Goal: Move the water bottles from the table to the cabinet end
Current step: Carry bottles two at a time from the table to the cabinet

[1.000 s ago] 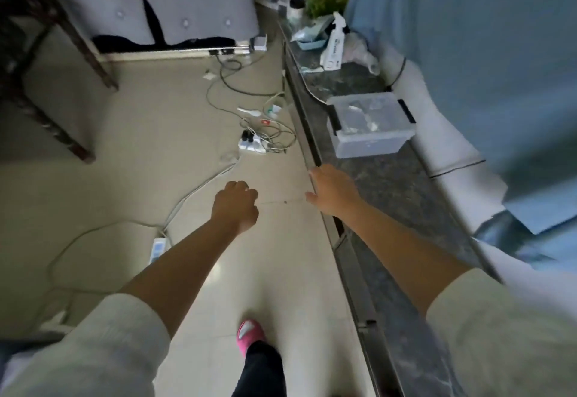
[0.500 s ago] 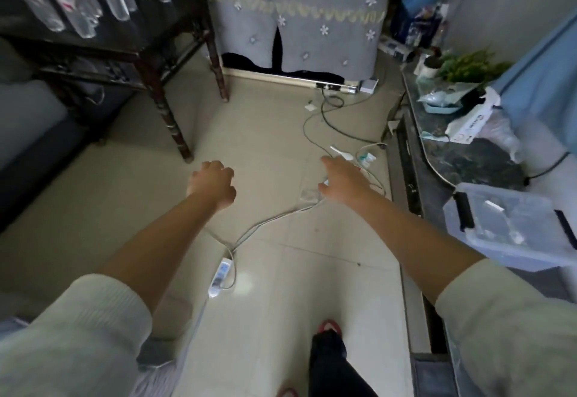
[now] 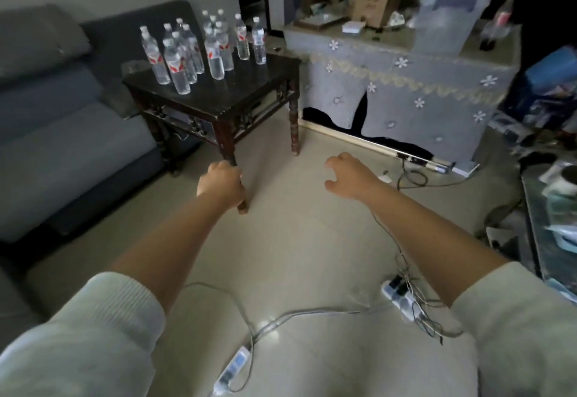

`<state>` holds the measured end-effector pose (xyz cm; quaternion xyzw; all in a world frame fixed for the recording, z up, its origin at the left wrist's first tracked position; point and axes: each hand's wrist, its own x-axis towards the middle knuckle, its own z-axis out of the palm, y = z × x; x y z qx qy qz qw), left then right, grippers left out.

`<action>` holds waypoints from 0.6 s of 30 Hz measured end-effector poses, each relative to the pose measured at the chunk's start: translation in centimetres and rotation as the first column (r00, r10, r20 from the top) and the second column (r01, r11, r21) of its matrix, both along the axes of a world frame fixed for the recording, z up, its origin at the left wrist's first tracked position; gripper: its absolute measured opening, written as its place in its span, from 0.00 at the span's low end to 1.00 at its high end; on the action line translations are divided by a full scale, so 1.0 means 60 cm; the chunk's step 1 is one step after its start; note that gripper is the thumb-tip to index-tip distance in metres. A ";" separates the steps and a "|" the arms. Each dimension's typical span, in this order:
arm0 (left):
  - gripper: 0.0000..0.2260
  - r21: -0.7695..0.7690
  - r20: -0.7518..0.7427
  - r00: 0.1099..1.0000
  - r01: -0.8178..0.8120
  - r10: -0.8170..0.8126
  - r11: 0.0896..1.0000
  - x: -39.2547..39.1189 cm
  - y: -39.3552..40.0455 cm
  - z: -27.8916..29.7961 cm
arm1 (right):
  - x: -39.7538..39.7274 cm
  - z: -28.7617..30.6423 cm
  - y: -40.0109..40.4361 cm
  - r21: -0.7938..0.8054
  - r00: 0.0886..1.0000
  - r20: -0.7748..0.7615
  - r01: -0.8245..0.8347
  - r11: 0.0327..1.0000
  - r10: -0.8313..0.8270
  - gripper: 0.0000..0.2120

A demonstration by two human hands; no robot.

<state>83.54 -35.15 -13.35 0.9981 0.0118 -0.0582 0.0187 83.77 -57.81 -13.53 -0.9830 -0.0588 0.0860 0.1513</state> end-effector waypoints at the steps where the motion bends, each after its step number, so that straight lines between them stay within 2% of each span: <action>1: 0.17 -0.010 0.003 1.000 -0.012 0.012 1.000 0.027 -0.002 0.002 | 0.035 0.004 0.003 0.000 1.000 0.001 -0.016 1.000 0.016 0.23; 8: 0.19 -0.006 -0.047 0.996 -0.080 0.080 0.997 0.229 0.035 0.000 | 0.276 0.008 0.062 -0.012 0.988 0.022 -0.150 0.989 0.150 0.20; 18: 0.19 0.002 0.021 0.993 -0.114 0.114 0.993 0.577 0.166 0.055 | 0.635 0.062 0.162 -0.125 0.971 0.082 -0.214 0.969 0.225 0.18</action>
